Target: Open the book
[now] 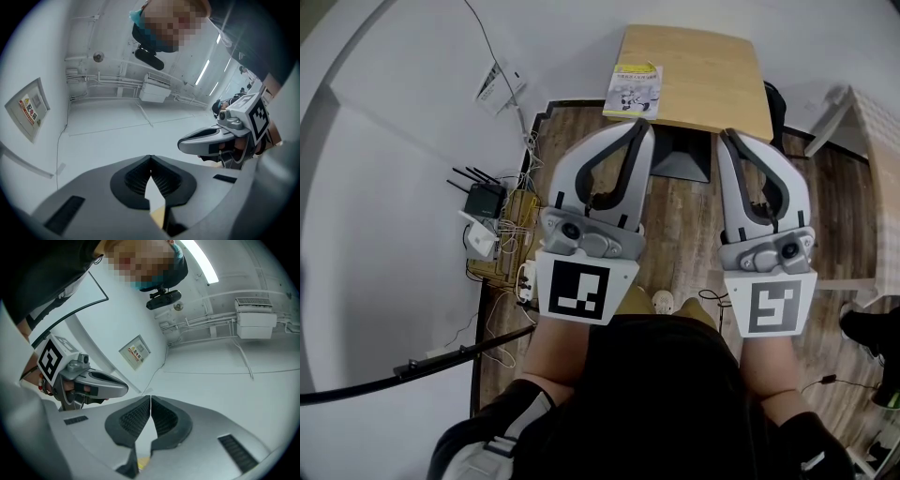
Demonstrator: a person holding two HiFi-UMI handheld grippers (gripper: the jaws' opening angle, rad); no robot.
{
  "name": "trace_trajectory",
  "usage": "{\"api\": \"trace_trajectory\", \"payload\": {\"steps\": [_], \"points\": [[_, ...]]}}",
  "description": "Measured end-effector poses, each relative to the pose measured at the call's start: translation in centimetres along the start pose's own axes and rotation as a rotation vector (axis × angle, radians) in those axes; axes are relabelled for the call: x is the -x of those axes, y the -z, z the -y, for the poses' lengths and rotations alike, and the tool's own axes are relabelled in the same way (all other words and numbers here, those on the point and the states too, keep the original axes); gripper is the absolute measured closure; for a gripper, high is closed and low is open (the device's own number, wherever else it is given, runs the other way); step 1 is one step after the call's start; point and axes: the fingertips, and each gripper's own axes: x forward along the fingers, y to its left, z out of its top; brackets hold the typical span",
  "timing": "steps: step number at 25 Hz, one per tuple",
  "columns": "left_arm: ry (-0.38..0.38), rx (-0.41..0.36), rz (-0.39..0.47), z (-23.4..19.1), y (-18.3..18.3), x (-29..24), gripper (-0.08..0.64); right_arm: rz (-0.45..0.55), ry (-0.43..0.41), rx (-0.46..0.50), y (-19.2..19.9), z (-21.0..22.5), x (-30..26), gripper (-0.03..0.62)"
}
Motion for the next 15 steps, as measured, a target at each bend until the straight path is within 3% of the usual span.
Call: {"api": "trace_trajectory", "payload": {"steps": [15], "points": [[0.05,0.022,0.029,-5.5,1.4,1.2,0.549,-0.023,0.026,0.017,-1.2,-3.5,-4.3,0.561]]}}
